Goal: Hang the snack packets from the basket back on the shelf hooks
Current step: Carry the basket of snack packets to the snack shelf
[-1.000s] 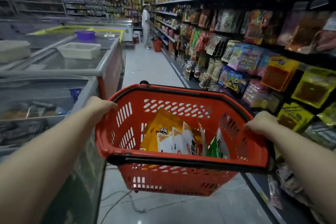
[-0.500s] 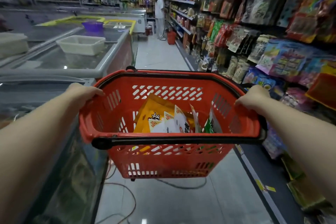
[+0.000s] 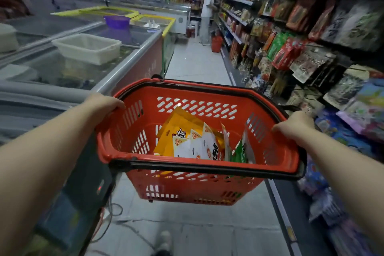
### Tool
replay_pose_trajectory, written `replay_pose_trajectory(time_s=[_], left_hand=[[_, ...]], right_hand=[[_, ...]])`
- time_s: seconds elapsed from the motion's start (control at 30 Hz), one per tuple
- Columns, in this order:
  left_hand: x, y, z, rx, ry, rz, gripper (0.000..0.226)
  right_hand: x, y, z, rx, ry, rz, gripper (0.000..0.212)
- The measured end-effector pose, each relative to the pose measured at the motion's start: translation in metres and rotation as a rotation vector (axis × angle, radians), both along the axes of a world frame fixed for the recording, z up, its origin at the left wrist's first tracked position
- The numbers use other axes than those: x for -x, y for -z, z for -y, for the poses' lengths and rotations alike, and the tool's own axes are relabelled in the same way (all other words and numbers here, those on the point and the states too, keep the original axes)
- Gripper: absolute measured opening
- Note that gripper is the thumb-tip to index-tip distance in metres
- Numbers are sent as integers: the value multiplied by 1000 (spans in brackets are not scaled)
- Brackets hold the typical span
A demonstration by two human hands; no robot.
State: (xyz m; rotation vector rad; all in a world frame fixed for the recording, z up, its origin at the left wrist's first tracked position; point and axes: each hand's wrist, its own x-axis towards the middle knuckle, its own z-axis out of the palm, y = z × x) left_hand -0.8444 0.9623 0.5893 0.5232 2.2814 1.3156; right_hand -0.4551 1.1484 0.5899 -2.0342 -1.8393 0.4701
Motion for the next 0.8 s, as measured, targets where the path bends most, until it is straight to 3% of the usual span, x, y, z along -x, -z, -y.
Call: replay_pose_trajectory(time_s=[0.23,0.5,0.63,0.8], left_hand=[[83,-10,-183,36,75,-19,31],[168,-37,-389,-3,95,-12,28],[207,-37,-494,-9,83,-11,46],[263,-30,-638,6,51,-96,33]], right_hand=[[80,-7,-167,66,56,-8,46],[159,-27,-350,73,103,-89,42],[200,-27,-458,74,93,-68,41],[249,-24,-618,119,23,-53,38]])
